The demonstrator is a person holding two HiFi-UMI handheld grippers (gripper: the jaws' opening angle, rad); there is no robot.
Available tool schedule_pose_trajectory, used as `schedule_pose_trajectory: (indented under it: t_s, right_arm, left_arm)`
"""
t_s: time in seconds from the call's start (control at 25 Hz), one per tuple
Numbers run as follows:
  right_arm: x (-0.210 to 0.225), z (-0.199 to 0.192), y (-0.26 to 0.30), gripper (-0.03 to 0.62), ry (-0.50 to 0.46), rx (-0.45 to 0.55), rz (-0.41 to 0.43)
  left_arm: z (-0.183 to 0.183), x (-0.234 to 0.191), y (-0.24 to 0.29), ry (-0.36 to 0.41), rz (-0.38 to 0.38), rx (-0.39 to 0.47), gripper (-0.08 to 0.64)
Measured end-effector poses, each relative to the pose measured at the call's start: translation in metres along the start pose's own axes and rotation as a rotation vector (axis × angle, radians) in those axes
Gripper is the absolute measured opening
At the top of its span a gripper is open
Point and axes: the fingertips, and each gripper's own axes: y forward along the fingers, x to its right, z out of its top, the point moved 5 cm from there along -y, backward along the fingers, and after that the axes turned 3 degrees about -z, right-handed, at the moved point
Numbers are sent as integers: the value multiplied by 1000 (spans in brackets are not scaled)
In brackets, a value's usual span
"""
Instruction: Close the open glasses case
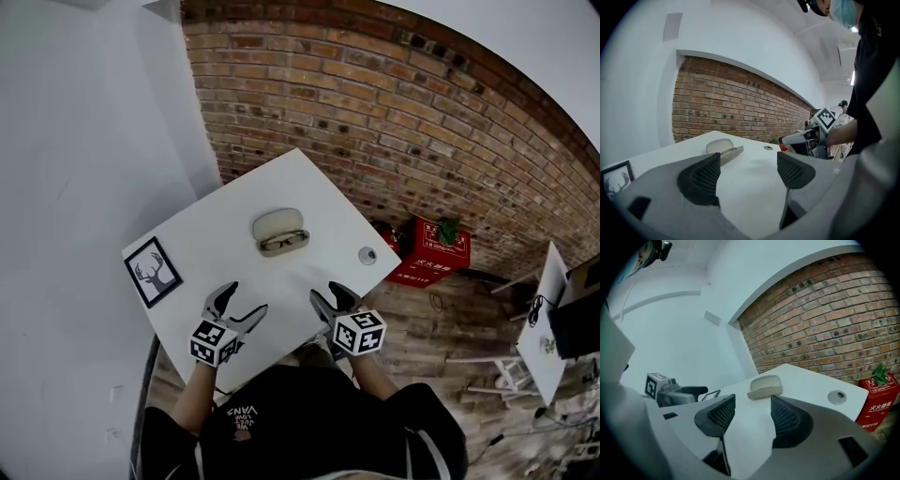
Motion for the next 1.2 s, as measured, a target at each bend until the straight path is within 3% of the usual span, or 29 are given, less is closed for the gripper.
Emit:
schedule_pose_trajectory:
  t_s: [0.28, 0.64, 1.2]
  right_arm:
    - [33, 28, 53, 219, -36, -63, 69]
    - [70, 48, 112, 218, -78, -115, 112]
    - [96, 38, 178, 218, -99, -230, 200]
  left_arm:
    - [14, -33, 31, -70, 90, 18, 377]
    - [38, -69, 66, -82, 159, 54, 377]
    - [39, -121, 124, -52, 162, -22, 379]
